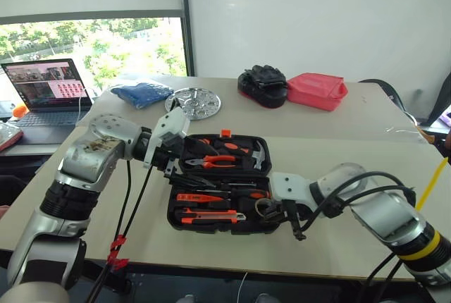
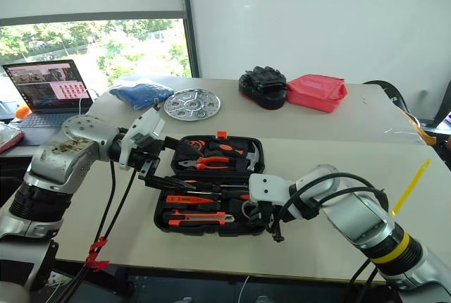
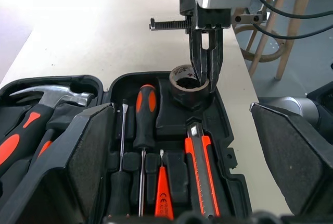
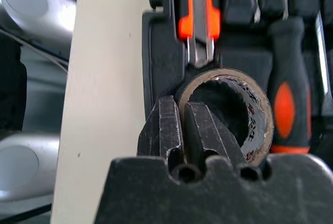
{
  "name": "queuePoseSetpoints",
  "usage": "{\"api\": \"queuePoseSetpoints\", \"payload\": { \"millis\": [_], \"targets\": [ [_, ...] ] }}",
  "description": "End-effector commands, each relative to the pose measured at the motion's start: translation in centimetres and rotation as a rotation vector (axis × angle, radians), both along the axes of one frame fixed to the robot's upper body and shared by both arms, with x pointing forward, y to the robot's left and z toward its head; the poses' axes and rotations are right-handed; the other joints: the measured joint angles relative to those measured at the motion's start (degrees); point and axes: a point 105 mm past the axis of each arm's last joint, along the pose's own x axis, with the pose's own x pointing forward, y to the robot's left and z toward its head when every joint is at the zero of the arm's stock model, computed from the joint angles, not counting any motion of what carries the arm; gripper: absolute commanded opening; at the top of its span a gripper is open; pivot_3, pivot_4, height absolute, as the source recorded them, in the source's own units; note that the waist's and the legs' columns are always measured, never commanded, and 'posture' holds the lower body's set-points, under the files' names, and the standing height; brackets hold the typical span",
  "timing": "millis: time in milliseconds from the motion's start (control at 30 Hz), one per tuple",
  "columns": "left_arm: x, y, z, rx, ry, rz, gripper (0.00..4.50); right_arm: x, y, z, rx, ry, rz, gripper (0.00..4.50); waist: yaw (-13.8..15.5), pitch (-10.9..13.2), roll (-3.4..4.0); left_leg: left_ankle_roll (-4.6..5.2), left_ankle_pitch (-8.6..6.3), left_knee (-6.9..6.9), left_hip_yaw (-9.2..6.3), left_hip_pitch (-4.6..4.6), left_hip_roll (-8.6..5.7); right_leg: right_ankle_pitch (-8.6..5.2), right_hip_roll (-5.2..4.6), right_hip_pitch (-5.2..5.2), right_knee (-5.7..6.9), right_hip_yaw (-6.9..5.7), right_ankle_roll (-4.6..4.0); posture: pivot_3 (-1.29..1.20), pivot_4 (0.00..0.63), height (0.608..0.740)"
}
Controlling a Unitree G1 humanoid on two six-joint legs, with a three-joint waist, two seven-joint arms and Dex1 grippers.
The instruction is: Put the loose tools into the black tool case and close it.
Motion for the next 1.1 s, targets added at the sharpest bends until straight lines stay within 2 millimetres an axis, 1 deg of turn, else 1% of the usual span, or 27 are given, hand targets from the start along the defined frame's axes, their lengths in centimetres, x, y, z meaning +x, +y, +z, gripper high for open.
{"api": "queuePoseSetpoints", "payload": {
  "millis": [33, 300, 367, 400, 433, 633, 667, 733, 800, 867, 900, 933, 1000, 1033, 1100],
  "targets": [
    [-0.3, 0.0, 0.8, -0.006, -0.04, -0.004, 4.5, -0.1, 0.8, 0.3, 0.017, -0.029, 0.02, 0.03, -0.1, 0.0, 0.0, 0.0, 0.0, 0.0, 0.0, 0.0, 0.01, 0.0, 0.01, 0.0, 0.0, 0.0, 0.0, 0.0, 0.15, 0.74],
    [-0.2, 0.0, 0.8, -0.007, -0.039, -0.002, 4.5, -0.9, 0.7, -0.9, -0.006, 0.012, 0.012, 0.03, 0.01, 0.0, -0.01, 0.0, 0.0, 0.0, -0.02, 0.0, 0.02, 0.0, 0.02, 0.0, 0.0, 0.0, -0.01, 0.0, 0.15, 0.74],
    [-0.2, -0.1, 0.8, -0.009, -0.04, -0.004, 4.5, -0.6, 0.3, -1.3, -0.023, 0.001, -0.012, 0.78, 0.01, 0.0, -0.01, 0.0, 0.0, 0.0, -0.01, -0.01, 0.01, 0.0, 0.01, 0.0, 0.0, -0.01, -0.01, 0.0, 0.15, 0.74],
    [-0.2, -0.1, 0.8, -0.009, -0.04, -0.004, 4.5, -0.5, 0.2, -1.5, -0.029, -0.006, -0.02, 0.94, 0.0, 0.0, -0.01, 0.0, 0.0, 0.01, -0.01, 0.0, 0.02, 0.0, 0.01, 0.0, 0.0, -0.01, -0.01, 0.0, 0.15, 0.74],
    [-0.2, -0.1, 0.8, -0.01, -0.04, -0.006, 4.5, -0.4, 0.1, -1.4, -0.033, -0.01, -0.028, 1.3, 0.01, 0.0, -0.01, 0.0, 0.0, 0.0, -0.01, 0.0, 0.01, 0.0, 0.02, 0.0, 0.0, -0.01, -0.01, 0.0, 0.15, 0.74],
    [-0.1, 0.0, 0.8, -0.007, -0.037, -0.01, 4.5, -1.1, 0.4, -0.2, 0.004, 0.003, -0.012, 3.35, 0.08, 0.0, -0.01, 0.01, -0.01, -0.01, 0.0, -0.01, 0.01, 0.0, 0.02, 0.01, -0.04, -0.02, -0.01, 0.0, 0.15, 0.74],
    [-0.1, 0.0, 0.8, -0.007, -0.036, -0.011, 4.5, -1.3, 0.5, 0.1, 0.016, 0.01, -0.009, 3.63, 0.06, 0.0, -0.01, 0.01, -0.01, -0.02, -0.01, -0.01, 0.02, 0.0, 0.02, 0.01, -0.04, -0.02, -0.01, 0.0, 0.15, 0.74],
    [-0.2, -0.1, 0.8, -0.012, -0.033, -0.015, 4.5, -1.5, 0.7, 2.3, 0.09, 0.012, -0.016, 4.41, 0.03, 0.0, -0.02, 0.01, -0.01, -0.02, -0.02, -0.02, 0.02, 0.0, 0.02, -0.01, -0.04, -0.02, -0.01, 0.0, 0.15, 0.74],
    [-0.1, -0.1, 0.8, -0.019, -0.031, -0.007, 4.5, -1.5, 0.4, 4.7, 0.176, 0.019, -0.048, 4.41, 0.04, 0.01, -0.02, 0.01, -0.01, 0.0, -0.05, -0.02, 0.02, 0.0, 0.02, 0.0, -0.02, -0.02, -0.01, 0.0, 0.15, 0.74],
    [0.1, 0.3, 0.8, -0.027, -0.036, 0.027, 4.5, -1.1, -0.8, 6.4, 0.247, 0.016, -0.124, 4.41, 0.04, 0.01, -0.02, 0.01, -0.01, 0.02, -0.11, -0.01, 0.03, 0.0, 0.02, 0.01, 0.0, -0.02, -0.01, 0.0, 0.15, 0.74],
    [0.2, 0.5, 0.8, -0.03, -0.038, 0.043, 4.5, -1.0, -1.3, 6.9, 0.273, 0.015, -0.159, 4.41, 0.05, 0.01, -0.02, 0.01, -0.01, 0.02, -0.13, 0.0, 0.03, 0.01, 0.02, 0.03, 0.0, -0.02, -0.01, 0.0, 0.15, 0.74],
    [0.3, 0.7, 0.7, -0.032, -0.037, 0.06, 4.5, -0.7, -1.9, 7.4, 0.297, 0.012, -0.199, 4.15, 0.05, 0.01, -0.02, 0.01, -0.01, 0.02, -0.14, 0.02, 0.03, 0.01, 0.02, 0.05, 0.0, -0.02, -0.01, 0.0, 0.15, 0.74],
    [0.8, 2.4, 0.2, -0.022, -0.029, 0.142, 3.98, 0.1, -4.3, 7.8, 0.338, -0.019, -0.327, 3.66, 0.04, 0.01, -0.03, 0.01, -0.01, 0.0, -0.13, 0.03, 0.04, 0.01, 0.02, 0.05, -0.01, -0.02, -0.02, 0.0, 0.15, 0.74],
    [1.1, 3.4, -0.3, -0.009, -0.025, 0.195, 3.79, 0.5, -5.7, 7.6, 0.344, -0.036, -0.398, 3.31, 0.05, 0.0, -0.03, 0.01, -0.01, -0.02, -0.12, 0.03, 0.04, 0.01, 0.02, 0.05, -0.02, -0.02, -0.02, 0.0, 0.15, 0.74],
    [1.8, 5.6, -1.5, 0.023, -0.014, 0.307, 3.09, 1.5, -7.9, 6.7, 0.334, -0.077, -0.52, 2.67, -0.01, 0.0, -0.03, 0.03, -0.02, -0.09, -0.08, 0.03, 0.04, 0.0, 0.02, 0.04, -0.05, -0.02, -0.02, 0.0, 0.15, 0.74]
  ]
}}
